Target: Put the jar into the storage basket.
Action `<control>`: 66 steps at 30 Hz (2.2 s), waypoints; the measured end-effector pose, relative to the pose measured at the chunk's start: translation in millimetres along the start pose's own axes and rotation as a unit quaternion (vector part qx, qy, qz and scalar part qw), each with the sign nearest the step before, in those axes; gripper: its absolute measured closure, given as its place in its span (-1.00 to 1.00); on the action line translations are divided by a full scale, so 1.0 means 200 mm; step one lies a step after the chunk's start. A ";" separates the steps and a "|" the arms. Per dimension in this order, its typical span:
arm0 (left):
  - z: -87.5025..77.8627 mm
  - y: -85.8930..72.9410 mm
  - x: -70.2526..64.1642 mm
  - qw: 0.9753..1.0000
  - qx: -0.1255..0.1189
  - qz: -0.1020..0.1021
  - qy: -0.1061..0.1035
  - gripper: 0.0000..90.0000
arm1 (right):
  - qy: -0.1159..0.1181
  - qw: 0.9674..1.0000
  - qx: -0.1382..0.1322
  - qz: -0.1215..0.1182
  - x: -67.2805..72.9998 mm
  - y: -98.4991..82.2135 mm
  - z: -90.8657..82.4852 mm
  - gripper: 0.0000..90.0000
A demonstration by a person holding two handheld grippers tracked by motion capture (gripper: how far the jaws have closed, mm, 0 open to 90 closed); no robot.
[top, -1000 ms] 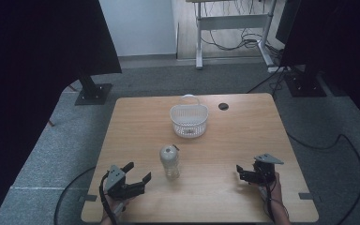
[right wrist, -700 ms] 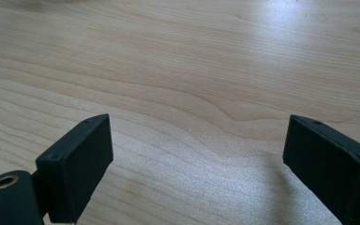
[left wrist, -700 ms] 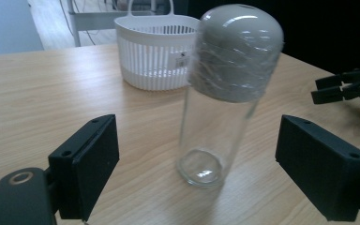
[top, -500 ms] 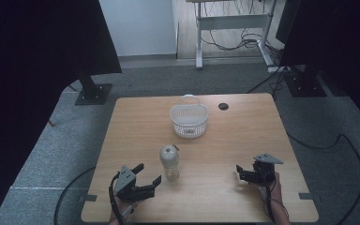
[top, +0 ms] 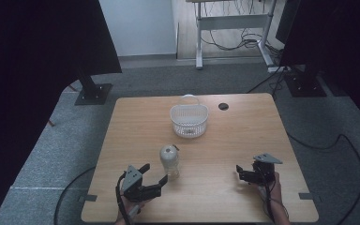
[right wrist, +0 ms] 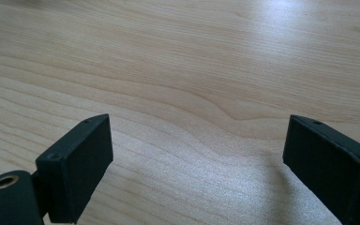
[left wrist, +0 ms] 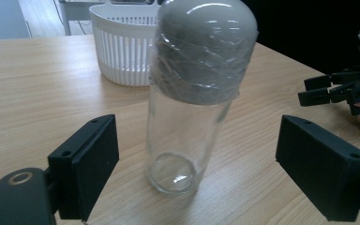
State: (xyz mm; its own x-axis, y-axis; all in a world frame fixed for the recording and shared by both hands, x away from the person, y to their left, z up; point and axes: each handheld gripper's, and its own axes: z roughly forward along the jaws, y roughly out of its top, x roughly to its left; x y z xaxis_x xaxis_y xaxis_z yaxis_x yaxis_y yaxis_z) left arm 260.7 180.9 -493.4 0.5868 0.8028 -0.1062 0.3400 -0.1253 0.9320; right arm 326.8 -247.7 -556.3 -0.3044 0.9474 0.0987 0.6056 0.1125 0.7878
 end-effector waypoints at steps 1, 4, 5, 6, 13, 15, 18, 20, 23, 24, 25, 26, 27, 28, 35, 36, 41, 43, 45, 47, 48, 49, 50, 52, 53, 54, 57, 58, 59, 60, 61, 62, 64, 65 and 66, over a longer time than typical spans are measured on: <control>0.00 0.00 -0.01 1.000 -0.001 0.001 -0.001 -0.72 | 0.000 1.000 0.000 0.000 0.00 0.00 0.00 -0.83; 0.02 0.00 -0.02 1.000 -0.002 0.000 0.001 -0.72 | 0.001 1.000 0.000 0.001 0.00 0.00 0.00 -0.83; 0.02 0.00 -0.02 1.000 -0.002 0.000 0.001 -0.72 | 0.001 1.000 0.000 0.001 0.00 0.00 0.00 -0.83; 0.03 0.00 -0.02 1.000 -0.002 0.001 0.003 -0.72 | 0.001 1.000 0.000 0.001 0.00 0.00 0.00 -0.83; 0.06 0.00 -0.04 1.000 -0.001 0.000 0.011 -0.72 | 0.000 1.000 0.000 0.000 0.00 0.00 0.00 -0.83; 0.07 0.00 -0.04 1.000 0.000 0.001 0.014 -0.73 | 0.001 1.000 0.000 0.000 0.00 0.00 0.00 -0.83; 0.09 0.01 -0.05 1.000 0.000 0.003 0.019 -0.73 | 0.001 1.000 0.000 0.000 0.00 0.00 0.00 -0.83; 0.11 0.01 -0.06 1.000 0.001 0.006 0.021 -0.74 | 0.001 1.000 0.001 0.000 0.00 0.00 0.00 -0.83; 0.13 0.02 -0.06 1.000 0.002 0.009 0.027 -0.74 | 0.002 1.000 0.001 0.001 0.00 0.00 0.00 -0.83; 0.13 0.02 -0.06 1.000 0.002 0.009 0.027 -0.74 | 0.002 1.000 0.001 0.001 0.00 0.00 0.00 -0.83; 0.14 0.02 -0.06 0.999 0.003 0.010 0.030 -0.74 | 0.003 1.000 0.001 0.002 0.00 0.00 0.00 -0.83; 0.14 0.02 -0.07 0.999 0.001 0.008 0.031 -0.74 | 0.003 1.000 0.001 0.002 0.00 0.00 0.00 -0.83; 0.15 0.03 -0.07 0.999 0.001 0.009 0.031 -0.74 | 0.003 1.000 0.001 0.002 0.00 0.00 0.00 -0.83; 0.16 0.03 -0.07 0.999 0.002 0.010 0.033 -0.74 | 0.004 1.000 0.001 0.003 0.00 0.00 0.00 -0.83; 0.20 0.04 -0.07 0.999 0.005 0.010 0.043 -0.79 | 0.004 1.000 -0.001 0.003 -0.01 0.00 0.00 -0.83; 0.21 0.05 -0.07 0.999 0.003 0.006 0.045 -0.79 | 0.004 1.000 -0.001 0.003 -0.01 0.00 0.00 -0.83; 0.25 0.05 -0.07 0.999 0.008 0.010 0.053 -0.79 | 0.004 1.000 -0.001 0.003 -0.01 0.00 0.00 -0.83; 0.27 0.05 -0.07 0.998 0.009 0.012 0.055 -0.79 | 0.004 1.000 -0.001 0.004 -0.01 0.00 0.00 -0.83; 0.28 0.06 -0.07 0.998 0.008 0.012 0.058 -0.79 | 0.003 1.000 -0.001 0.003 0.00 0.00 0.00 -0.82; 0.30 0.06 -0.07 0.998 0.009 0.011 0.062 -0.79 | 0.002 1.000 0.000 0.002 0.00 0.00 0.00 -0.83; 0.31 0.07 -0.07 0.998 0.010 0.011 0.065 -0.78 | 0.002 1.000 0.000 0.001 0.00 0.00 0.00 -0.83; 0.31 0.07 -0.06 0.998 0.012 0.011 0.068 -0.78 | 0.001 1.000 0.000 0.001 0.00 0.00 0.00 -0.82; 0.32 0.07 -0.06 0.997 0.012 0.011 0.072 -0.78 | 0.000 1.000 -0.001 0.000 0.00 0.00 0.00 -0.82; 0.33 0.07 -0.05 0.997 0.011 0.006 0.079 -0.72 | 0.001 1.000 0.000 0.000 0.00 0.00 0.00 -0.81; 0.33 0.07 -0.05 0.997 0.009 0.007 0.080 -0.70 | 0.001 1.000 0.000 0.000 0.00 0.00 0.00 -0.81; 0.33 0.07 -0.05 0.997 0.008 0.007 0.076 -0.69 | 0.000 1.000 0.000 0.000 0.00 0.00 0.00 -0.81; 0.34 0.07 -0.06 0.997 0.001 0.011 0.075 -0.56 | 0.000 1.000 0.000 0.000 0.00 0.00 0.00 -0.82; 0.34 0.07 -0.06 0.997 -0.001 0.014 0.077 -0.49 | 0.000 1.000 0.001 0.000 0.00 0.00 0.00 -0.82; 0.34 0.07 -0.07 0.997 -0.004 0.019 0.081 -0.44 | 0.000 1.000 0.001 0.000 0.00 0.00 0.00 -0.82; 0.34 0.07 -0.07 0.997 -0.005 0.021 0.081 -0.42 | -0.001 1.000 0.000 -0.002 0.00 0.00 0.00 -0.82; 0.34 0.07 -0.07 0.997 -0.006 0.021 0.078 -0.42 | -0.001 1.000 0.000 -0.003 0.00 0.00 0.00 -0.82; 0.34 0.07 -0.07 0.997 -0.008 0.019 0.077 -0.41 | -0.002 1.000 0.001 -0.003 0.00 0.00 0.00 -0.82; 0.34 0.07 -0.06 0.997 -0.009 0.020 0.074 -0.41 | -0.002 1.000 0.001 -0.004 0.00 0.00 0.00 -0.82; 0.34 0.07 -0.06 0.997 -0.010 0.021 0.073 -0.41 | -0.002 1.000 0.001 -0.004 0.00 0.00 0.00 -0.82; 0.34 0.07 -0.06 0.997 -0.011 0.022 0.073 -0.41 | -0.002 1.000 0.002 -0.004 0.00 0.00 0.00 -0.82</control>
State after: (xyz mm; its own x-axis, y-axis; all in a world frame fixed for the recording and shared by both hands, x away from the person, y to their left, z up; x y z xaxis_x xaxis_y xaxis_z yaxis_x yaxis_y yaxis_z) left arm 307.8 129.1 -503.2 0.4863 0.8737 -0.0154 0.3003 -0.1506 0.9419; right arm 326.7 -246.9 -556.3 -0.3061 0.9477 0.0903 0.6057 0.1207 0.7865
